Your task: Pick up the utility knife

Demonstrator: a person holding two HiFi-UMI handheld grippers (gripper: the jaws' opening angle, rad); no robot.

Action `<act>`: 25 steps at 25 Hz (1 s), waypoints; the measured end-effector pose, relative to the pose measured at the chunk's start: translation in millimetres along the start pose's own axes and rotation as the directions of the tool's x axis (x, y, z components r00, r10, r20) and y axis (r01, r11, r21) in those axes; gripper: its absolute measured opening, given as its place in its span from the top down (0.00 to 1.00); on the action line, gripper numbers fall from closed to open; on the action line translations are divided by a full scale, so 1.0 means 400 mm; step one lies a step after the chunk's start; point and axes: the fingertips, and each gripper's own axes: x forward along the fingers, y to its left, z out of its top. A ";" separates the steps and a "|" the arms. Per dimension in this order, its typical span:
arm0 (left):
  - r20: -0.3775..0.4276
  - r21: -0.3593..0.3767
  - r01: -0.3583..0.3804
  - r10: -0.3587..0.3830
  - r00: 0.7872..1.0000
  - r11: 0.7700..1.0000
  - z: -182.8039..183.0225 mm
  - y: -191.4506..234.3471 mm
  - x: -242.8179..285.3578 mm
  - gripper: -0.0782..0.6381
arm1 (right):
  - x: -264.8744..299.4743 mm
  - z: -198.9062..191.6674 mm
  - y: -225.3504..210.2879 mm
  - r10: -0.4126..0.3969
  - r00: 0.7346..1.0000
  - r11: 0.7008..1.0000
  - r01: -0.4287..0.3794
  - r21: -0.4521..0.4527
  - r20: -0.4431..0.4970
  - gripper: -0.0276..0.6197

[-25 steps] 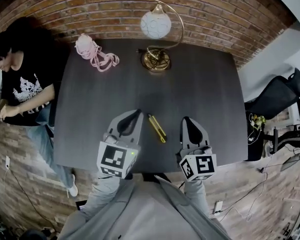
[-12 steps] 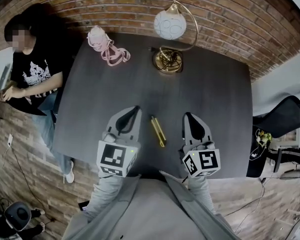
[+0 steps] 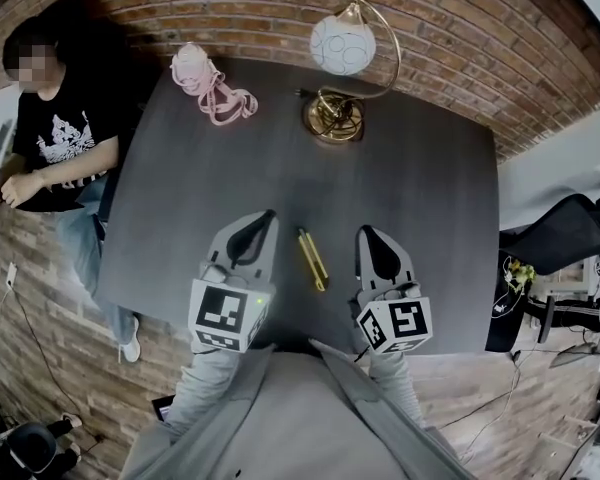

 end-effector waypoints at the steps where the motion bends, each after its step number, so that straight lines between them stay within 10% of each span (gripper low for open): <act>1: -0.001 -0.005 -0.002 0.002 1.000 1.000 -0.005 0.002 0.000 0.87 | 0.003 -0.008 0.004 0.003 1.000 1.000 -0.003 -0.008 -0.011 0.93; 18: -0.045 -0.043 0.008 -0.010 0.999 0.999 -0.076 0.015 -0.009 0.87 | 0.064 -0.248 0.070 0.093 0.963 0.995 -0.100 -0.017 -0.251 0.92; 25: -0.056 -0.053 0.015 -0.018 0.998 0.998 -0.097 0.017 -0.008 0.87 | 0.083 -0.364 0.090 0.129 0.924 0.991 -0.136 0.008 -0.361 0.74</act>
